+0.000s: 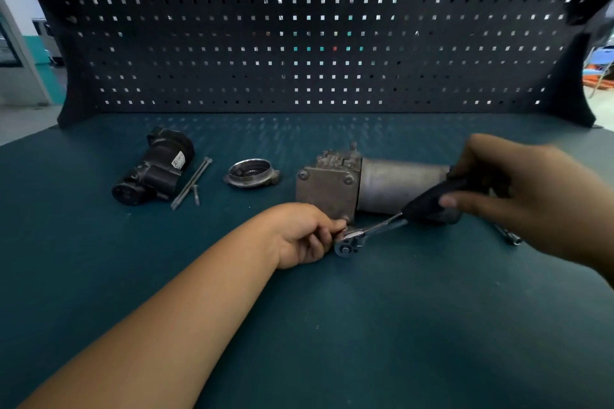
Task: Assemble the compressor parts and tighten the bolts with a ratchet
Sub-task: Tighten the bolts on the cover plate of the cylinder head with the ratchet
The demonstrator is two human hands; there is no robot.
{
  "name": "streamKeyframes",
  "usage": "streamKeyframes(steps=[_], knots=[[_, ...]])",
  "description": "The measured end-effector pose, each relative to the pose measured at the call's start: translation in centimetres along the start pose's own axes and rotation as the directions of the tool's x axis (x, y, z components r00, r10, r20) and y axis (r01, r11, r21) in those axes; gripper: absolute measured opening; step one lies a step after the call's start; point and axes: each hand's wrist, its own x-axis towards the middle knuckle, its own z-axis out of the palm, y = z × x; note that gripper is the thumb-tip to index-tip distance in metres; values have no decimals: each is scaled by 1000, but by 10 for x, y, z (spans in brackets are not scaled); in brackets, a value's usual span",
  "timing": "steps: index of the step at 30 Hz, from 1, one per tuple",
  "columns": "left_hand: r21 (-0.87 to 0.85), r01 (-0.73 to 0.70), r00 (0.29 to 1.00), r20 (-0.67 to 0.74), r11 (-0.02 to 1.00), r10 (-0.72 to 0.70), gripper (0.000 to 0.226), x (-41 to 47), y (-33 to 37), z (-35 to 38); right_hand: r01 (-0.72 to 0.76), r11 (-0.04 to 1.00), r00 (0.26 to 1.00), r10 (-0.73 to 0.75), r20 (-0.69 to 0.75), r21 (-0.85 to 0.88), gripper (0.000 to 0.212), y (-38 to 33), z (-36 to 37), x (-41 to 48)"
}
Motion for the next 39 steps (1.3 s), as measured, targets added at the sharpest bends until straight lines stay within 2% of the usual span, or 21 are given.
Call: streamKeyframes(steps=[4,8,12,14,17,20,23,25,26,28,31,35,39], knots=[[-3,-2,1000,15,1000,3,24,-2,-1,0,-110,994,992,111,65,-10,38,16,16,-30],[2,-20,1000,6,1000,20,22,-3,-2,2,-270,961,925,277,261,-63,33,23,38,-51],[-2,-41,999,-14,999,41,17,-2,-4,3,-294,955,926,292,239,-28,21,23,37,-49],[5,-47,999,-19,999,47,18,-1,-4,3,-289,956,949,280,142,50,16,19,28,-41],[-20,-54,998,-42,998,53,19,-1,-4,3,-205,963,977,213,-29,174,14,-6,12,-12],[-36,-46,998,-36,998,44,17,-1,-3,2,-6,971,993,35,-116,238,13,-52,17,31],[-38,-64,998,-13,997,63,36,-5,-2,3,175,973,985,-175,-13,153,27,-97,48,69],[2,-101,994,-32,995,101,60,-8,-4,5,196,978,973,-203,110,73,31,-112,66,85],[-3,-103,994,-36,995,103,64,-9,-4,5,195,979,971,-201,130,60,31,-112,69,88],[-43,-75,997,-28,996,74,47,-6,-3,3,163,981,983,-171,72,109,27,-101,61,86],[-50,-30,999,-20,998,29,22,-2,-2,-1,58,972,996,-43,-73,228,13,-64,32,63],[-38,-30,1000,-2,999,30,18,-2,-2,1,-71,980,992,90,-92,186,19,-22,13,13],[-32,-33,999,-11,999,33,20,-3,-3,2,-136,986,986,145,-84,99,16,-7,19,-25]])
